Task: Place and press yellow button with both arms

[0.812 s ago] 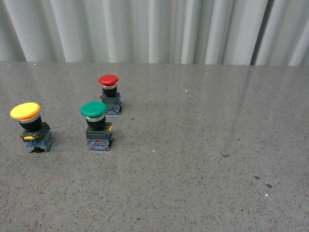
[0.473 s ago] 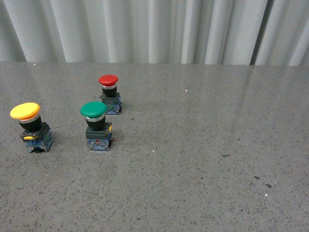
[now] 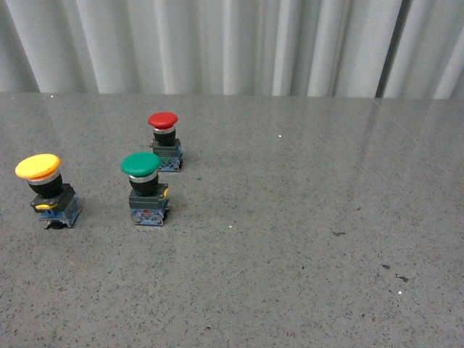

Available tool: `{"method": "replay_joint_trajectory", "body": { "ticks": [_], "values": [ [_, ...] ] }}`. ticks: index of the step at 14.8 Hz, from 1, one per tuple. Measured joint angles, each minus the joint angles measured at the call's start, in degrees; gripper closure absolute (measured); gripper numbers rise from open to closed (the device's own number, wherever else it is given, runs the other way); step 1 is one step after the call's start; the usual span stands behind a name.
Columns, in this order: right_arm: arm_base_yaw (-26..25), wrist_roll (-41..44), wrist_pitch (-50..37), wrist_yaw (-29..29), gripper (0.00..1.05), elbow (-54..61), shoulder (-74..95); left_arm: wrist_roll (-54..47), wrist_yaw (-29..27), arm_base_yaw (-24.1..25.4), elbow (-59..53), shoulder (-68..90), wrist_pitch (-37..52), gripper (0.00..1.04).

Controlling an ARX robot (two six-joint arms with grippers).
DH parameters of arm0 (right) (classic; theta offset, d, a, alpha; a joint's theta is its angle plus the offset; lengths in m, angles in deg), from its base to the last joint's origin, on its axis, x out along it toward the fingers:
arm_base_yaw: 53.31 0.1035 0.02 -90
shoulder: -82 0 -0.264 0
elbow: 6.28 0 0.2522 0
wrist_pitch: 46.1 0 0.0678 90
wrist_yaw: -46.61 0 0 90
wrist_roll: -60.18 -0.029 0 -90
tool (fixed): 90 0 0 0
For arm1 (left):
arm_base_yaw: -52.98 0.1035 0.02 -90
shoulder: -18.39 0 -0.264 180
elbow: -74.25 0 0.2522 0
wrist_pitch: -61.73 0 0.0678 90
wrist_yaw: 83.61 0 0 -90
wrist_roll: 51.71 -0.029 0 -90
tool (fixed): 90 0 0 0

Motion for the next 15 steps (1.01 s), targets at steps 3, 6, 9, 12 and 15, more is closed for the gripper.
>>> {"method": "replay_joint_trajectory", "body": {
  "ticks": [3,6,9,12,15],
  "values": [
    [0.0,0.0,0.0,0.0,0.06,0.0,0.0,0.0,0.0,0.0,0.0,0.0,0.0,0.07],
    [0.0,0.0,0.0,0.0,0.06,0.0,0.0,0.0,0.0,0.0,0.0,0.0,0.0,0.07],
    [0.0,0.0,0.0,0.0,0.06,0.0,0.0,-0.7,-11.0,-3.9,3.7,8.3,-4.1,0.07],
    [0.0,0.0,0.0,0.0,0.06,0.0,0.0,-3.0,-6.7,0.9,15.0,29.5,15.5,0.07],
    [0.0,0.0,0.0,0.0,0.06,0.0,0.0,-4.2,-3.4,0.8,27.4,56.9,23.9,0.07]
  ]
}}
